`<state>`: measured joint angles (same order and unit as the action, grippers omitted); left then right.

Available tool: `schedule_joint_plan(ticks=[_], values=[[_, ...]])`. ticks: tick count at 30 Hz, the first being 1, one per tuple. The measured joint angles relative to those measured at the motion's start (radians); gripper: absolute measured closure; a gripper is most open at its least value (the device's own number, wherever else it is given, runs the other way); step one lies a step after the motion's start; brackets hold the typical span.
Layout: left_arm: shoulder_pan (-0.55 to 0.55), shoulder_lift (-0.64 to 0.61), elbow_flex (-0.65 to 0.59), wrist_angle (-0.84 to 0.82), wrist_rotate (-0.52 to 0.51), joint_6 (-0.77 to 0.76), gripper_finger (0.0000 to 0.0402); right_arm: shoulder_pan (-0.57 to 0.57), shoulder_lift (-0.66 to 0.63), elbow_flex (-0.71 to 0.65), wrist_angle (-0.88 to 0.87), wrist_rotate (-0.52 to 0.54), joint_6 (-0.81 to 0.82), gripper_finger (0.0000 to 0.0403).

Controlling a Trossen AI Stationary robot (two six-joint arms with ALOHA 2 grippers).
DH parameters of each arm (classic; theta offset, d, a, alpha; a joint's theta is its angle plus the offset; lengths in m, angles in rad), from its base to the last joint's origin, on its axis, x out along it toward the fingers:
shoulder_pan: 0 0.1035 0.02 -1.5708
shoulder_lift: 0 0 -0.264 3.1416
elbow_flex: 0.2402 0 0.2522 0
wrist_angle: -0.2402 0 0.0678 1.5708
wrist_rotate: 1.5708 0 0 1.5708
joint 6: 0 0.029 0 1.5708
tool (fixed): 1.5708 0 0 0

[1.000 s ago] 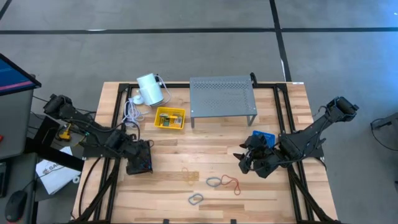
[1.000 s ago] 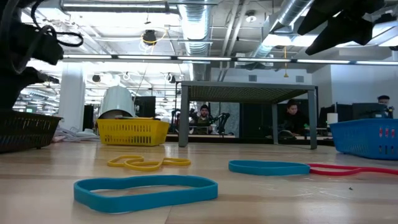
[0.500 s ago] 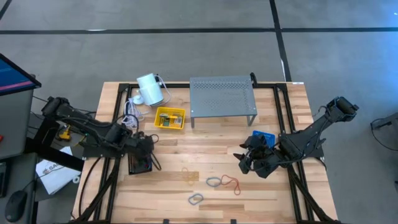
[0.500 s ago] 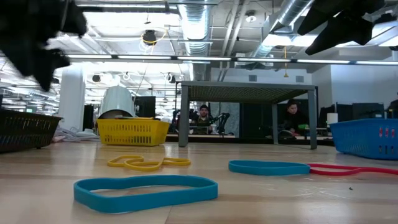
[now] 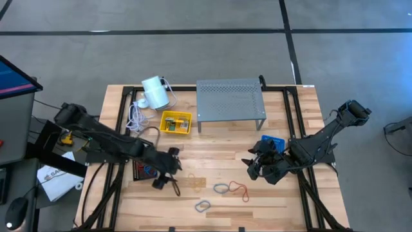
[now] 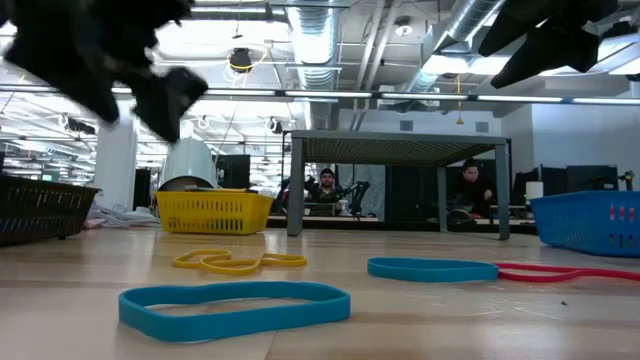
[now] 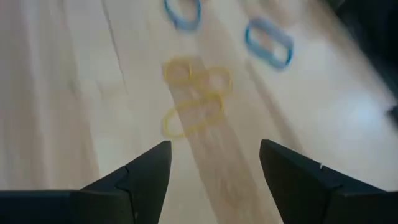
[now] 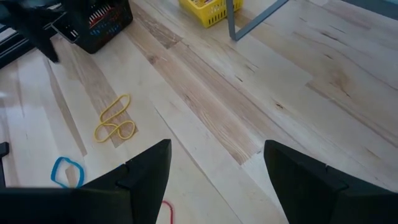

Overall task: Pick & Place Office Desk Supplies
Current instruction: Put the yellow rubber band into the black bin

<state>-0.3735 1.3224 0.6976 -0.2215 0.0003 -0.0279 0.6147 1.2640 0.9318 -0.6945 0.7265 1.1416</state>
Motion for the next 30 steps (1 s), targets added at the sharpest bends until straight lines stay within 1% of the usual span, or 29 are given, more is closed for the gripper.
schedule_joint_plan(ticks=[6, 13, 22, 24, 30], values=[[0.014, 0.168, 0.077, 0.005, 0.005, 0.056, 0.016, 0.0, 0.0, 0.0, 0.004, -0.014, 0.002, 0.0148], [0.006, 0.332, 0.177, 0.001, 0.016, 0.187, 0.016, 0.0, 0.0, -0.011, 0.031, -0.014, -0.001, 0.0148], [0.003, 0.447, 0.264, -0.027, 0.027, 0.299, 0.016, 0.0, 0.0, -0.026, 0.046, -0.019, -0.001, 0.0148], [0.003, 0.467, 0.274, -0.052, 0.027, 0.326, 0.016, 0.0, 0.0, -0.026, 0.048, -0.019, -0.012, 0.0148], [-0.001, 0.501, 0.28, -0.044, 0.03, 0.395, 0.016, 0.0, 0.0, -0.026, 0.053, -0.019, -0.017, 0.0148]])
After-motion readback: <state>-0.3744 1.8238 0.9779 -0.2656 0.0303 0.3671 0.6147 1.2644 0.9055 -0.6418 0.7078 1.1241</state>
